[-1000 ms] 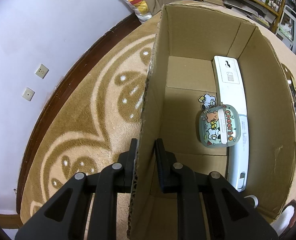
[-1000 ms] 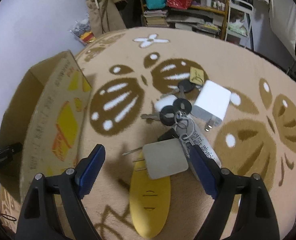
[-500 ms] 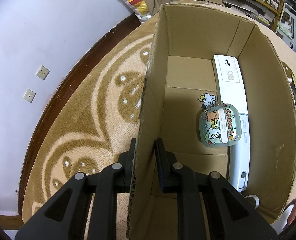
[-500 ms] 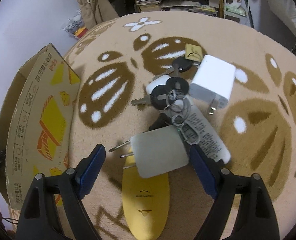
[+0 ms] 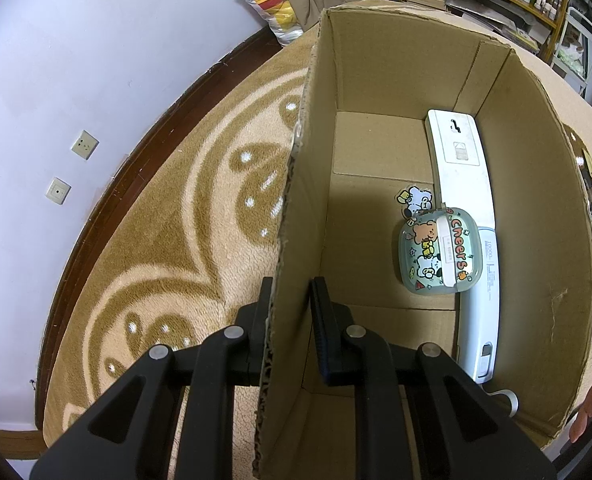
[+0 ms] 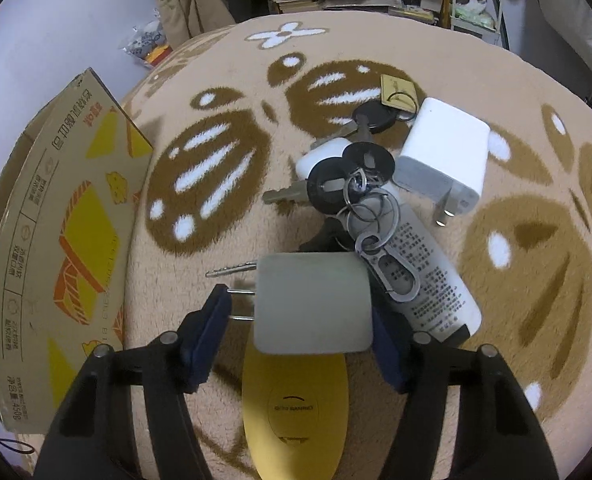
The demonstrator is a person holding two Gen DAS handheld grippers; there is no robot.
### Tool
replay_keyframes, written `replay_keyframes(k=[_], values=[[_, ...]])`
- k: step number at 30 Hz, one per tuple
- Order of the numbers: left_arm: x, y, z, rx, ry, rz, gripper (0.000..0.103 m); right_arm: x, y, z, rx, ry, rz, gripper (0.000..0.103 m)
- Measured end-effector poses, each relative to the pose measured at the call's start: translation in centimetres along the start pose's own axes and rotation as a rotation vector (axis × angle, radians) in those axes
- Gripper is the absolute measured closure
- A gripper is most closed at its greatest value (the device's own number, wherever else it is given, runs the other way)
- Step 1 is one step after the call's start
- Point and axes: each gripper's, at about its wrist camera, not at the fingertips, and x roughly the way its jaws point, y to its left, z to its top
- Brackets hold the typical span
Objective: Organize rigid objects
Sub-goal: 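Move the right gripper back to the pile and grasp the grey wall plate, then carry the grey wall plate into the box and release it with the right gripper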
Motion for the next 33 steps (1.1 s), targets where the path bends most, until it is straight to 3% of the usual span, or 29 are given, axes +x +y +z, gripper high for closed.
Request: replay_keyframes(k=[14, 33], values=[[0.0, -0.1, 0.0, -0.001, 0.0, 0.0, 0.086, -2.2, 0.7, 0.5, -0.012, -0.089, -0.011, 0.033], [0.1, 0.0, 0.0, -0.001, 0.005, 0.002, 0.086, -5.9, 6.3, 4.0, -0.152, -0.219, 0.046, 0.033]])
